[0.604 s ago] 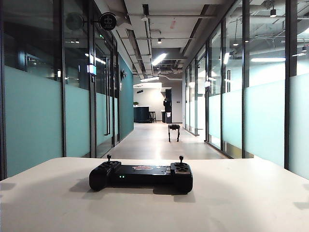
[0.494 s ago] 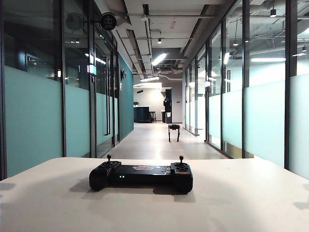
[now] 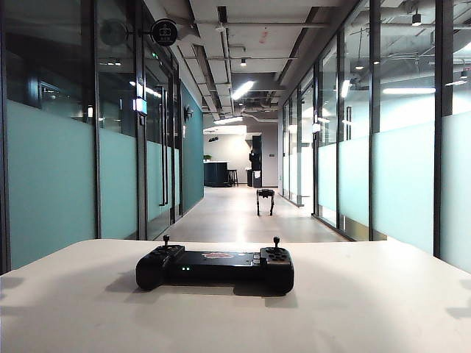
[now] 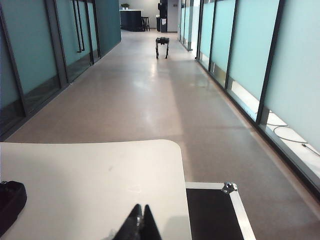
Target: Push the left joystick on the remote control sitting on the white table backward to make the robot dog back up in a straight line until it returns close to you.
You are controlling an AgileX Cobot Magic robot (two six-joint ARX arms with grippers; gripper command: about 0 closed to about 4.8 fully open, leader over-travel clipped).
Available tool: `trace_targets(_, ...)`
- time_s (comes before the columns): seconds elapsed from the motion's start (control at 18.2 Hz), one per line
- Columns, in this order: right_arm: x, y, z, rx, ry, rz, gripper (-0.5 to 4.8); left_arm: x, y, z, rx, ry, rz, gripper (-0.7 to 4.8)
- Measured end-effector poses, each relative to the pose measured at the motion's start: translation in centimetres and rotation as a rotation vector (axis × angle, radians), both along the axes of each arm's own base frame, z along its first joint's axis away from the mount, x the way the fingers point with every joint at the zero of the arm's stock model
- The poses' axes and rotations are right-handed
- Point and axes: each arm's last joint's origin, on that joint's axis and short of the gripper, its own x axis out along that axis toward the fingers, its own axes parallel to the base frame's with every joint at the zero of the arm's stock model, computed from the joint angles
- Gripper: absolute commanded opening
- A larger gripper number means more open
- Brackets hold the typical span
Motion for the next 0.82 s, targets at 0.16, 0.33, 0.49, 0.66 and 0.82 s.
trace_targets(0.16,-0.1,0.0,0.5,-0.018,-0.016,0.002,-0.02,-0.2,0.0,0.9,-0.005,-0.039,0.0,-0.06)
trace_targets(0.33,-0.6,0.0,2.5,-0.018,-0.086,0.004,-0.02,-0.4,0.0,2.0,-0.009,-0.073,0.001,-0.06)
trace_targets(0.49,-0.8,0.0,3.5,-0.018,-0.11,0.004,-0.02,-0.6,0.1,2.7,-0.013,-0.099,0.0,-0.06)
trace_targets(0.66,-0.7,0.1,4.6,-0.021,-0.102,0.023,-0.02,-0.3,0.0,3.1,-0.012,-0.087,0.0,-0.06)
trace_targets(0.82,0.0,0.3,5.9,-0.037,-0.084,0.075,-0.02,0.2,0.0,4.1,-0.012,-0.088,0.0,-0.06)
